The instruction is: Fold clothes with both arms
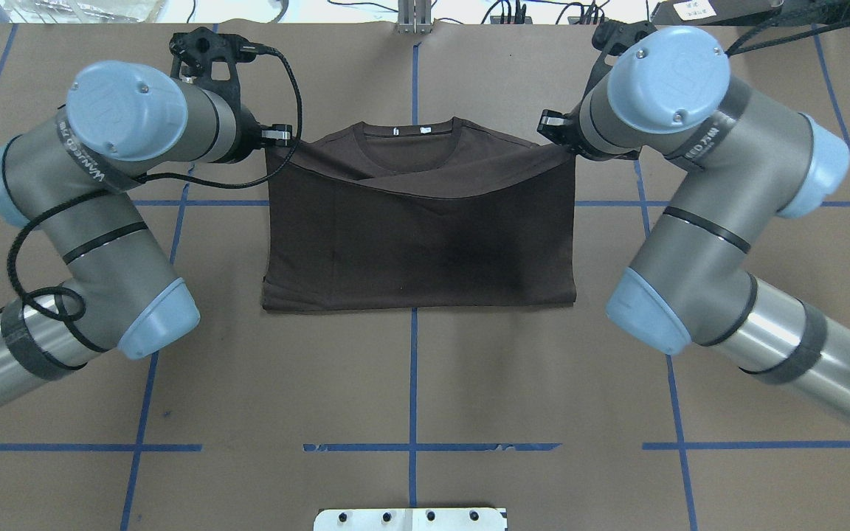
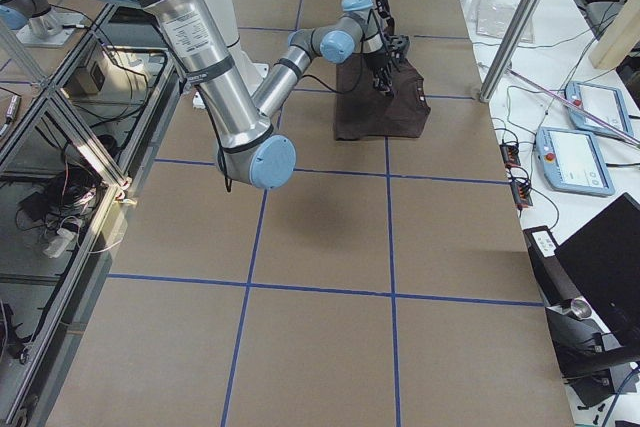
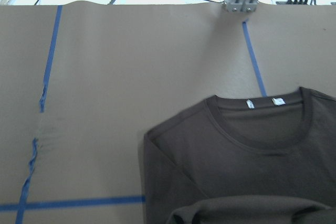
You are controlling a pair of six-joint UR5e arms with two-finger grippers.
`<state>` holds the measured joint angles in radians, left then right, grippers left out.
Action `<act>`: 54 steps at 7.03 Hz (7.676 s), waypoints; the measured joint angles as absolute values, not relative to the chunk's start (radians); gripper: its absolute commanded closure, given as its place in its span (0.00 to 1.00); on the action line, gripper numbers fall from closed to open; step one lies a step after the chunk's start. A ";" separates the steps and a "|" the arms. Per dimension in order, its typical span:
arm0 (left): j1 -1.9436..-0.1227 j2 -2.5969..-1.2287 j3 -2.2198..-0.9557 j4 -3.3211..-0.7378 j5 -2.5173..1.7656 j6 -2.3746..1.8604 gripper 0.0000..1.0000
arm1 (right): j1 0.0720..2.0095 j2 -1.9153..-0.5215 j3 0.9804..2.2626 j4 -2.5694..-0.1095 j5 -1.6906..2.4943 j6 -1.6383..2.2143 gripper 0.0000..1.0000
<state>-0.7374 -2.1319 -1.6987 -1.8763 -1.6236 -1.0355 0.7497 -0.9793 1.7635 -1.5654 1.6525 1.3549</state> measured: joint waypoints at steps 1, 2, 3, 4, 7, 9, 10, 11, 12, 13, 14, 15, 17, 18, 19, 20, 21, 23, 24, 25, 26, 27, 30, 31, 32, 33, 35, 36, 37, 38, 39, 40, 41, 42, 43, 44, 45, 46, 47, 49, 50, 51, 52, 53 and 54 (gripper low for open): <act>-0.748 -2.151 -1.611 -1.939 -1.623 -1.020 1.00 | 0.758 -0.929 1.619 -1.482 1.651 1.351 1.00; -0.755 -2.177 -1.523 -1.986 -1.622 -1.013 1.00 | 0.763 -0.891 1.477 -1.387 1.648 1.347 1.00; -0.757 -2.197 -1.439 -2.038 -1.622 -1.010 1.00 | 0.764 -0.872 1.365 -1.307 1.646 1.337 1.00; -0.757 -2.209 -1.372 -2.085 -1.621 -1.006 1.00 | 0.765 -0.867 1.303 -1.263 1.644 1.325 1.00; -0.755 -2.215 -1.309 -2.136 -1.622 -0.977 0.00 | 0.762 -0.867 1.269 -1.237 1.644 1.307 0.00; -0.750 -2.176 -1.400 -2.136 -1.636 -0.974 0.00 | 0.759 -0.871 1.318 -1.236 1.651 1.277 0.00; -0.734 -2.123 -1.481 -2.136 -1.655 -0.977 0.00 | 0.758 -0.882 1.351 -1.237 1.653 1.264 0.00; -0.701 -2.062 -1.555 -2.138 -1.672 -0.992 0.06 | 0.758 -0.891 1.371 -1.236 1.655 1.257 0.00; -0.648 -1.996 -1.618 -2.147 -1.677 -1.039 0.37 | 0.758 -0.900 1.380 -1.236 1.655 1.254 0.00; -0.592 -1.941 -1.657 -2.167 -1.671 -1.121 0.40 | 0.758 -0.905 1.384 -1.235 1.655 1.254 0.00; -0.545 -1.903 -1.676 -2.187 -1.654 -1.199 0.40 | 0.758 -0.908 1.387 -1.234 1.654 1.253 0.00; -0.516 -1.885 -1.683 -2.196 -1.640 -1.238 0.41 | 0.758 -0.909 1.390 -1.234 1.654 1.253 0.00; -0.489 -1.875 -1.686 -2.198 -1.630 -1.260 0.62 | 0.758 -0.910 1.391 -1.233 1.654 1.253 0.00; -0.483 -1.873 -1.686 -2.196 -1.628 -1.262 1.00 | 0.758 -0.910 1.391 -1.233 1.654 1.253 0.00; -0.481 -1.873 -1.686 -2.195 -1.628 -1.262 1.00 | 0.758 -0.910 1.391 -1.233 1.654 1.253 0.00; -0.480 -1.872 -1.686 -2.194 -1.628 -1.262 1.00 | 0.758 -0.910 1.391 -1.233 1.654 1.253 0.00; -0.480 -1.871 -1.688 -2.193 -1.628 -1.259 1.00 | 0.758 -0.910 1.391 -1.233 1.654 1.253 0.00; -0.486 -1.868 -1.691 -2.190 -1.630 -1.240 1.00 | 0.758 -0.910 1.391 -1.233 1.654 1.252 0.00; -0.508 -1.868 -1.687 -2.188 -1.629 -1.193 1.00 | 0.758 -0.910 1.391 -1.233 1.654 1.252 0.00; -0.557 -1.871 -1.670 -2.187 -1.630 -1.117 1.00 | 0.758 -0.911 1.390 -1.233 1.653 1.252 0.00; -0.626 -1.888 -1.623 -2.186 -1.631 -1.027 1.00 | 0.758 -0.913 1.389 -1.232 1.653 1.252 0.00; -0.699 -1.936 -1.545 -2.189 -1.632 -0.947 1.00 | 0.758 -0.914 1.389 -1.232 1.652 1.252 0.00; -0.832 -2.247 -1.107 -2.256 -1.578 -0.852 1.00 | 0.757 -0.911 1.401 -1.230 1.652 1.255 0.00; -0.849 -2.322 -0.980 -2.312 -1.557 -0.841 0.36 | 0.756 -0.912 1.422 -1.231 1.653 1.258 0.00; -0.859 -2.344 -0.914 -2.362 -1.544 -0.833 0.00 | 0.750 -0.913 1.440 -1.231 1.653 1.265 0.00; -0.867 -2.328 -0.908 -2.401 -1.543 -0.804 0.00 | 0.735 -0.910 1.448 -1.231 1.650 1.275 0.00; -0.897 -2.276 -0.994 -2.433 -1.641 -0.739 0.00 | 0.697 -0.871 1.429 -1.233 1.638 1.309 0.20; -0.910 -2.246 -1.040 -2.440 -1.703 -0.733 0.00 | 0.681 -0.825 1.386 -1.234 1.630 1.328 0.27; -0.915 -2.225 -1.079 -2.441 -1.732 -0.736 0.00 | 0.665 -0.768 1.324 -1.235 1.618 1.350 0.32; -0.917 -2.216 -1.099 -2.441 -1.744 -0.739 0.00 | 0.650 -0.713 1.252 -1.235 1.596 1.358 0.38; -0.918 -2.211 -1.106 -2.440 -1.748 -0.744 0.00 | 0.637 -0.682 1.202 -1.235 1.579 1.348 0.41; -0.919 -2.209 -1.108 -2.440 -1.750 -0.753 0.00 | 0.631 -0.670 1.171 -1.234 1.564 1.323 0.44; -0.919 -2.207 -1.109 -2.439 -1.750 -0.764 0.00 | 0.626 -0.667 1.136 -1.207 1.556 1.301 0.45; -0.918 -2.207 -1.109 -2.439 -1.750 -0.769 0.00 | 0.623 -0.665 1.090 -1.150 1.551 1.290 0.45; -0.918 -2.206 -1.109 -2.440 -1.750 -0.772 0.00 | 0.622 -0.663 1.055 -1.116 1.549 1.281 0.45; -0.918 -2.206 -1.107 -2.440 -1.750 -0.773 0.00 | 0.622 -0.662 1.033 -1.103 1.545 1.275 0.45; -0.918 -2.206 -1.105 -2.440 -1.750 -0.774 0.00 | 0.622 -0.661 1.024 -1.098 1.543 1.269 0.47; -0.918 -2.206 -1.103 -2.440 -1.750 -0.775 0.00 | 0.621 -0.660 1.020 -1.097 1.542 1.263 0.98; -0.917 -2.204 -1.102 -2.441 -1.750 -0.776 0.00 | 0.621 -0.659 1.018 -1.097 1.541 1.260 1.00; -0.917 -2.200 -1.101 -2.441 -1.750 -0.776 0.00 | 0.622 -0.657 1.018 -1.097 1.537 1.258 1.00; -0.917 -2.199 -1.101 -2.441 -1.750 -0.776 0.00 | 0.623 -0.657 1.023 -1.100 1.537 1.258 1.00; -0.917 -2.199 -1.101 -2.441 -1.750 -0.776 0.00 | 0.625 -0.653 1.037 -1.101 1.537 1.260 1.00; -0.917 -2.199 -1.101 -2.441 -1.749 -0.776 0.00 | 0.624 -0.661 1.071 -1.115 1.539 1.264 1.00; -0.917 -2.199 -1.102 -2.441 -1.749 -0.776 0.00 | 0.615 -0.692 1.136 -1.139 1.539 1.272 1.00; -0.917 -2.199 -1.103 -2.442 -1.749 -0.776 0.00 | 0.583 -0.755 1.236 -1.163 1.523 1.292 1.00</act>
<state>-0.9168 -2.1988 -1.1032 -2.4415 -1.7488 -0.7762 0.5833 -0.7545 1.2363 -1.1630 1.5230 1.2921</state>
